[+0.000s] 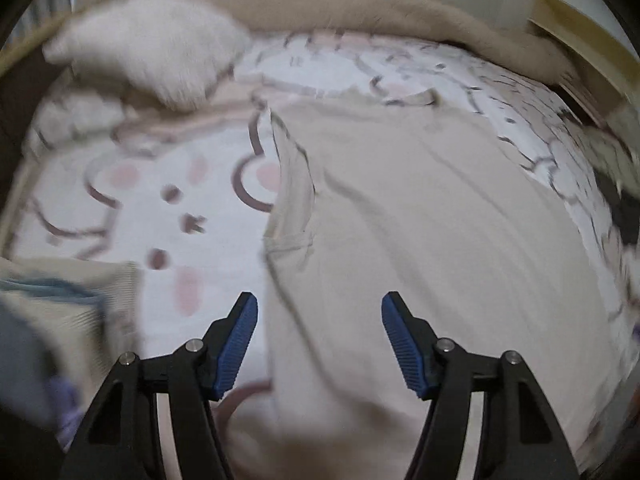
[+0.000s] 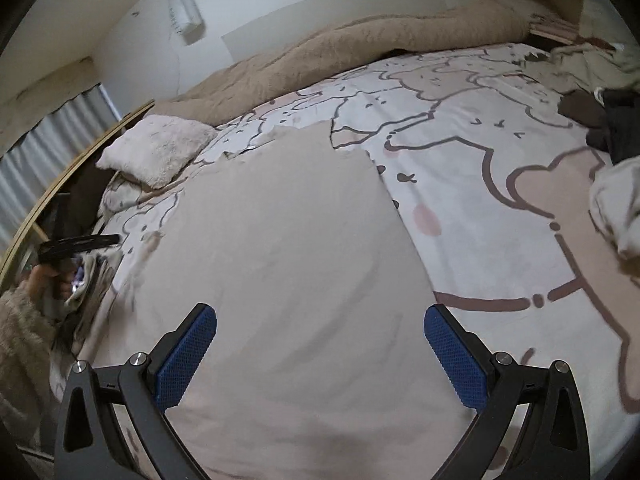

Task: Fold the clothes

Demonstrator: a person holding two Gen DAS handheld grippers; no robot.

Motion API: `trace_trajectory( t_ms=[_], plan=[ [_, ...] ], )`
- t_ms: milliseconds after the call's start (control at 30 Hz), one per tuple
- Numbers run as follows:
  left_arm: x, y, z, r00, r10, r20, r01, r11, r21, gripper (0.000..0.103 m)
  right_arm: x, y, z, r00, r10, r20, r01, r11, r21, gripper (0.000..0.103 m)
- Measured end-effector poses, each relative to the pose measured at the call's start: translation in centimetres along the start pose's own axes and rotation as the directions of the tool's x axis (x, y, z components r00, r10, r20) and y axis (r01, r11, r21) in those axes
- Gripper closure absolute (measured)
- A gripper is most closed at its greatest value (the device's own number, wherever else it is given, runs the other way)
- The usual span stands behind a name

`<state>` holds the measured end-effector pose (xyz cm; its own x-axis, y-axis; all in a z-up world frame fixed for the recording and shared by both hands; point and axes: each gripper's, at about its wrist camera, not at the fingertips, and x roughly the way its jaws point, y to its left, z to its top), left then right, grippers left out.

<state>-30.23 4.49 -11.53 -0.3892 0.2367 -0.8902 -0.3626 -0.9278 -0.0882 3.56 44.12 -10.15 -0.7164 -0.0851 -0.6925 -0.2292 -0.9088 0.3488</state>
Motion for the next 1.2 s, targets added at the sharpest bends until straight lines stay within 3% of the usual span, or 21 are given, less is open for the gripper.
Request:
trace_trajectory(
  t_ms=[33, 133, 267, 400, 567, 667, 700, 733, 767, 833, 967, 1000, 1033, 1067, 1100, 1133, 1200],
  plan=[
    [1.6, 0.5, 0.8, 0.999, -0.013, -0.033, 0.012, 0.999, -0.032, 0.039, 0.4, 0.0, 0.0, 1.0, -0.007, -0.003, 0.007, 1.0, 0.01, 0.0],
    [5.2, 2.0, 1.9, 0.992, 0.003, -0.125, -0.019, 0.992, -0.121, 0.064, 1.4, 0.1, 0.3, 0.999, -0.017, -0.029, 0.018, 1.0, 0.019, 0.0],
    [6.3, 3.4, 2.1, 0.991, -0.028, -0.134, 0.004, 0.985, -0.174, 0.091, 1.9, 0.6, 0.8, 0.998, -0.029, -0.047, 0.027, 0.999, -0.027, 0.0],
    [5.9, 5.0, 2.3, 0.996, 0.015, -0.088, -0.032, 0.981, -0.192, 0.091, 2.3, 0.7, 1.1, 0.999, 0.0, -0.054, -0.001, 1.0, -0.019, 0.0],
    [6.3, 8.4, 2.5, 0.995, 0.089, -0.035, -0.095, 0.955, -0.281, 0.092, 3.8, 0.5, 0.6, 0.997, 0.0, -0.08, 0.0, 1.0, -0.002, 0.0],
    [5.1, 9.6, 1.9, 1.0, 0.012, 0.025, -0.002, 0.936, -0.351, 0.092, 4.3, 0.2, 0.2, 0.995, -0.007, -0.101, 0.009, 1.0, 0.024, 0.0],
    [4.6, 9.7, 1.8, 0.999, -0.026, 0.045, 0.041, 0.932, -0.361, 0.092, 4.5, 0.1, 0.1, 0.994, -0.008, -0.108, 0.012, 0.999, 0.032, 0.0],
    [4.1, 9.7, 1.8, 0.997, -0.061, 0.052, 0.076, 0.931, -0.358, 0.084, 4.3, 0.0, 0.0, 0.994, -0.005, -0.105, 0.009, 0.999, 0.032, 0.0],
    [3.6, 9.5, 1.9, 0.995, -0.082, 0.06, 0.098, 0.932, -0.349, 0.061, 4.1, 0.0, 0.0, 0.994, -0.004, -0.105, 0.008, 1.0, 0.03, 0.0],
    [2.3, 8.6, 1.7, 0.993, -0.09, 0.079, 0.11, 0.946, -0.305, 0.026, 3.8, -0.1, -0.1, 0.994, -0.006, -0.105, 0.01, 1.0, 0.029, 0.0],
    [3.1, 6.5, 2.3, 0.994, -0.104, 0.033, 0.109, 0.96, -0.257, 0.025, 3.8, -0.3, -0.3, 0.994, 0.002, -0.112, 0.003, 0.999, 0.046, 0.0],
    [3.6, 6.1, 2.4, 0.994, -0.106, 0.015, 0.107, 0.961, -0.255, 0.027, 3.9, -0.2, -0.4, 0.993, 0.006, -0.117, 0.0, 0.999, 0.049, 0.0],
    [4.2, 5.8, 2.4, 0.995, -0.104, -0.012, 0.097, 0.964, -0.248, 0.041, 3.9, 0.0, -0.4, 0.993, 0.004, -0.12, 0.001, 0.999, 0.045, 0.0],
    [4.7, 5.4, 2.3, 0.995, -0.097, -0.035, 0.086, 0.967, -0.24, 0.075, 4.0, 0.1, -0.5, 0.992, 0.003, -0.123, 0.003, 0.999, 0.041, 0.0],
    [5.0, 5.0, 2.3, 0.995, -0.083, -0.049, 0.069, 0.971, -0.229, 0.092, 3.9, 0.3, -0.5, 0.992, 0.001, -0.124, 0.004, 0.999, 0.035, 0.0],
    [5.4, 4.7, 2.2, 0.996, -0.068, -0.062, 0.053, 0.975, -0.217, 0.099, 3.8, 0.5, -0.4, 0.992, -0.002, -0.123, 0.005, 1.0, 0.026, 0.0],
    [5.9, 4.1, 2.1, 0.996, -0.034, -0.076, 0.019, 0.981, -0.194, 0.099, 3.6, 0.8, -0.3, 0.993, -0.007, -0.12, 0.008, 1.0, 0.01, 0.0]
  ],
)
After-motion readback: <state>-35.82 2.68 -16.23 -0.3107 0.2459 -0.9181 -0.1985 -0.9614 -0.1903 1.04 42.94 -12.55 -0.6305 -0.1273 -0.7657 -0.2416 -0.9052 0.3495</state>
